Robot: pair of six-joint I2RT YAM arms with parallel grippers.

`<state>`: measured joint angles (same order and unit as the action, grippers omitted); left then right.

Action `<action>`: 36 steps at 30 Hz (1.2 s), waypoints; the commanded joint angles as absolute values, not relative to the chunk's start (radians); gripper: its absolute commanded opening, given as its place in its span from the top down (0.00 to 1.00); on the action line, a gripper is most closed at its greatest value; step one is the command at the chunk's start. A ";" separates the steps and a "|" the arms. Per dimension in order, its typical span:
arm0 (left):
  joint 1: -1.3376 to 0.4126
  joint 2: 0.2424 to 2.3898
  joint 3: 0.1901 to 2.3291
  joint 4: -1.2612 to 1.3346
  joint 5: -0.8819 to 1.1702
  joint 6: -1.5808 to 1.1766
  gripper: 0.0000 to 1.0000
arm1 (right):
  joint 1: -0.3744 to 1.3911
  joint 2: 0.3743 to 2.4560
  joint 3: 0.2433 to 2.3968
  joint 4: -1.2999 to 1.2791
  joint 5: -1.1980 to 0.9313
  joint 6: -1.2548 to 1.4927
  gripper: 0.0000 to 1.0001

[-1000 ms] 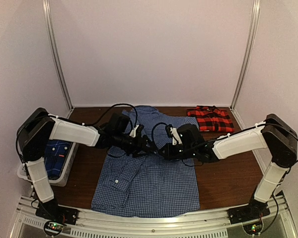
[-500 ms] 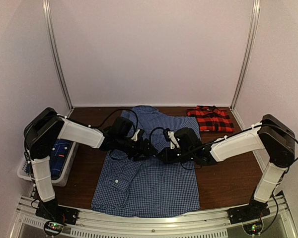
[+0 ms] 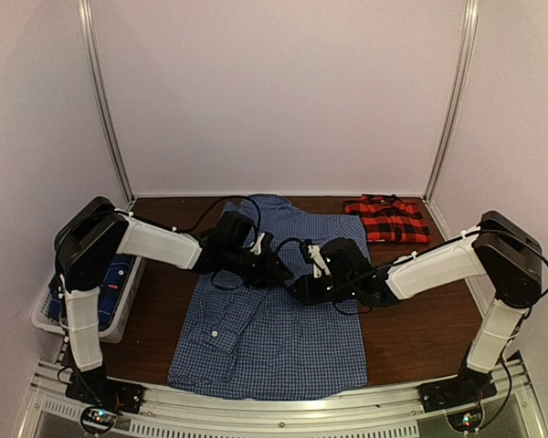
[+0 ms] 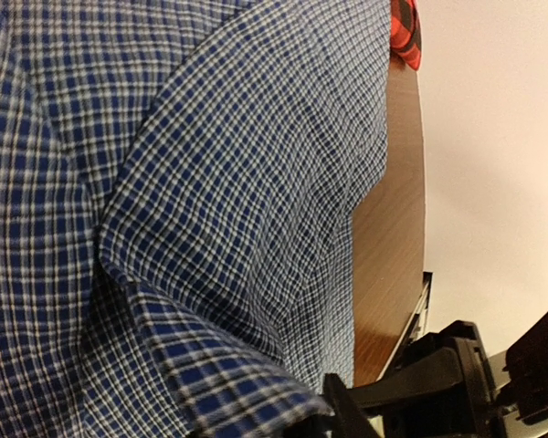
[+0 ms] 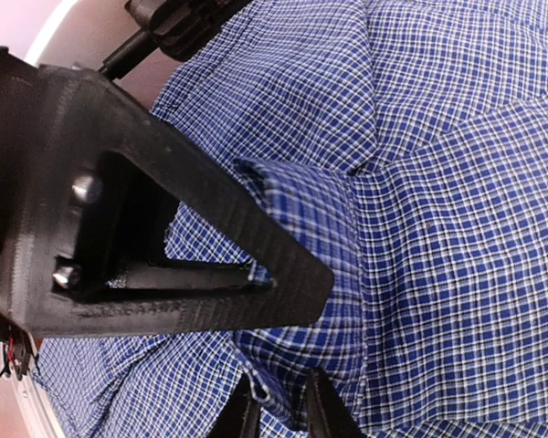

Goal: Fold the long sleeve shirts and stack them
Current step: Pass from the right arm to the left, then pick up the corner of the shirt from the corner of the board.

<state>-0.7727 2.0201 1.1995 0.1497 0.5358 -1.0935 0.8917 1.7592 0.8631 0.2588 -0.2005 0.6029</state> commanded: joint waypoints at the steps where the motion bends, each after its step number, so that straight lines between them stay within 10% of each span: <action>1: -0.784 2.031 1.235 0.142 0.520 -1.072 0.82 | 0.899 1.745 0.869 0.253 -0.165 0.593 0.75; 4: -0.785 2.022 1.259 0.105 0.509 -1.041 0.99 | 0.896 1.711 0.875 0.225 -0.135 0.592 0.66; 10: -0.784 1.970 1.347 -0.020 0.452 -0.932 1.00 | 0.873 1.621 0.889 0.110 -0.031 0.586 0.50; 36: -0.621 1.730 1.546 -0.267 0.354 -0.656 1.00 | 0.787 1.142 0.531 -0.325 -0.128 0.800 0.44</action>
<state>-0.6521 1.7790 1.5452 -0.2657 0.3592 -0.7033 0.7845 1.1797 0.5915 -0.2649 -0.0364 0.7410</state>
